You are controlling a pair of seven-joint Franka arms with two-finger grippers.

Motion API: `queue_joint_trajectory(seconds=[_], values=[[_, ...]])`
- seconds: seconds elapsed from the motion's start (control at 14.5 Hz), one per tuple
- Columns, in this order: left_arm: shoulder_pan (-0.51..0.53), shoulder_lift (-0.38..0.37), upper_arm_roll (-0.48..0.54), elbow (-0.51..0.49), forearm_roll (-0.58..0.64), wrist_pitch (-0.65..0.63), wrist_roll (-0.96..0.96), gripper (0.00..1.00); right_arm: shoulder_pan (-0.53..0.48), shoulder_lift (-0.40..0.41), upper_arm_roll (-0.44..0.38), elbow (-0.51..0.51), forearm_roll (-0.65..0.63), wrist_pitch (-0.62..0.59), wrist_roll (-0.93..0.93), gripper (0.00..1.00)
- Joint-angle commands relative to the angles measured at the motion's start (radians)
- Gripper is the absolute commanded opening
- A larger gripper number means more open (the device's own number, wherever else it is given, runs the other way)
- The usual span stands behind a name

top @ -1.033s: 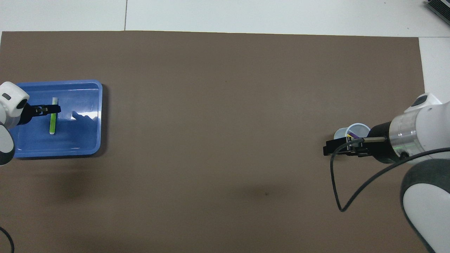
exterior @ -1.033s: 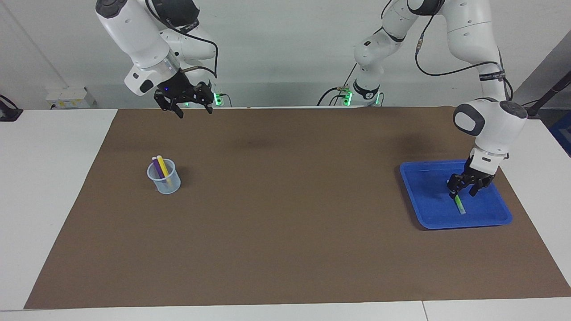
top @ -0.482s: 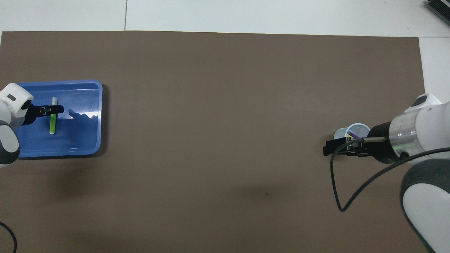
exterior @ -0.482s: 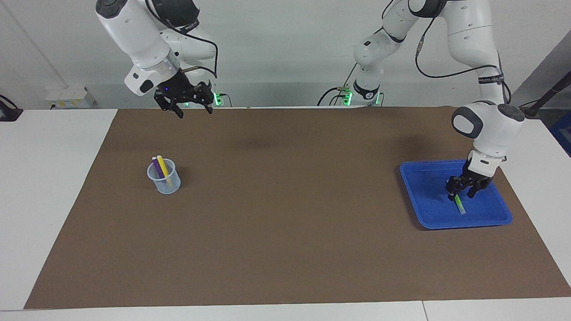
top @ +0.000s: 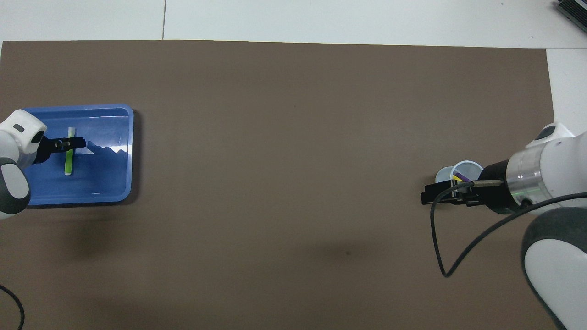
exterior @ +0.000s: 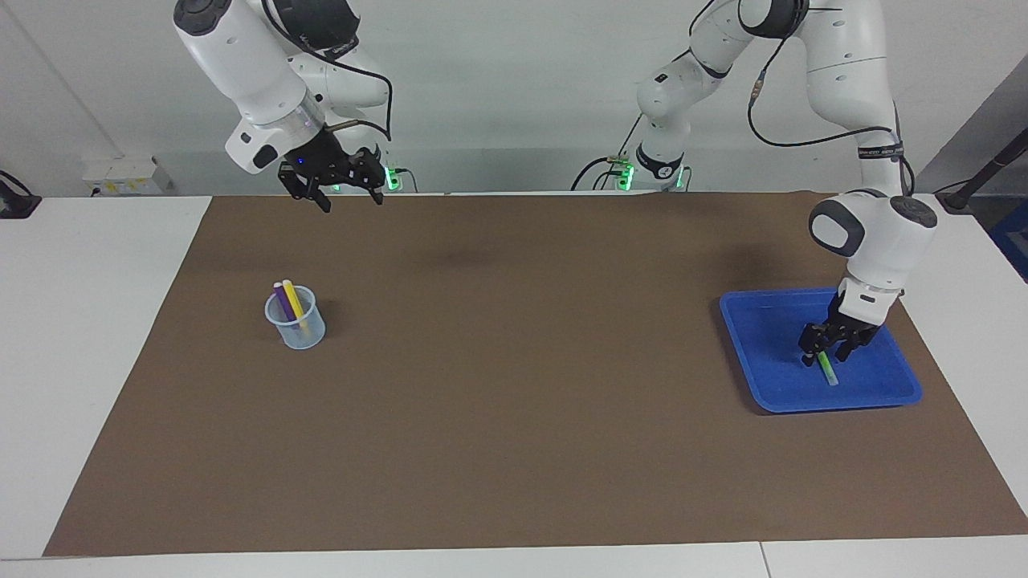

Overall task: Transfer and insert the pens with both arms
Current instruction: 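Lower the left gripper over the green pen in the blue tray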

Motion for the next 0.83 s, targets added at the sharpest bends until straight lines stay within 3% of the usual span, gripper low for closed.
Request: queue_joint_trajectory(seconds=[0.0,0.41,0.76], values=[[-0.007,0.011,0.005,0.004,0.022,0.013,-0.032,0.74,-0.009,-0.02,0.002,-0.019,0.03,0.0,0.008,1.0],[-0.007,0.011,0.006,0.004,0.022,0.013,-0.037,0.68,-0.009,-0.02,0.002,-0.021,0.03,-0.001,0.01,1.0],[-0.007,0.011,0.005,0.004,0.022,0.012,-0.037,0.51,-0.01,-0.02,0.002,-0.019,0.03,-0.003,0.01,1.0]])
